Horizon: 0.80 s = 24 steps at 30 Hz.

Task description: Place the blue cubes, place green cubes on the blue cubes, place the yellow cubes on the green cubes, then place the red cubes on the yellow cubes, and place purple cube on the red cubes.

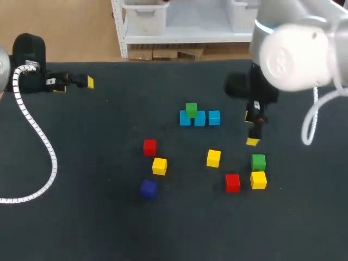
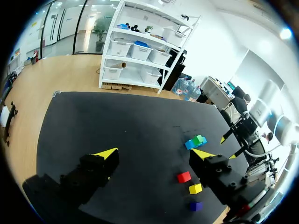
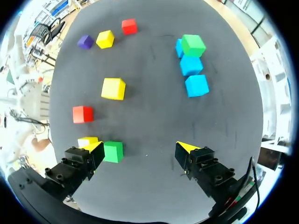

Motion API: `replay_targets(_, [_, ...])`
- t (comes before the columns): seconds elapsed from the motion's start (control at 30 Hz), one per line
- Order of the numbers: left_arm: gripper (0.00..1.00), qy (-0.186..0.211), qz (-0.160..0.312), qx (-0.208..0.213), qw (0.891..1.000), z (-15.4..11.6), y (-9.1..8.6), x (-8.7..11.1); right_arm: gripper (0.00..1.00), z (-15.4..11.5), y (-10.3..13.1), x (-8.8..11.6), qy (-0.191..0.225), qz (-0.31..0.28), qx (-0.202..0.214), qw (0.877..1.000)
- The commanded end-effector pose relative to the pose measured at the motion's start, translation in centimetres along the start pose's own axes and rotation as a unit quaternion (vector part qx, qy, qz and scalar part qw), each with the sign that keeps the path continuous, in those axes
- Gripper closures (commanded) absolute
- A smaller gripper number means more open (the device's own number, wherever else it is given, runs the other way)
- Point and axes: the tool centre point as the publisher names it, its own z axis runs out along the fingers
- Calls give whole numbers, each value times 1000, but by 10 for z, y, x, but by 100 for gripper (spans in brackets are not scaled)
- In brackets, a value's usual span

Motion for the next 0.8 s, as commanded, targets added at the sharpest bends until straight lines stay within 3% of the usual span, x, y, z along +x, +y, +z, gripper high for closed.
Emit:
replay_targets(0.03, [0,-3,1,6,1000,0,2,1,0,9,11,12,-4,-15,83,996])
replay_targets(0.8, [0,-3,1,6,1000,0,2,1,2,41,20,24,25,-26,72,997])
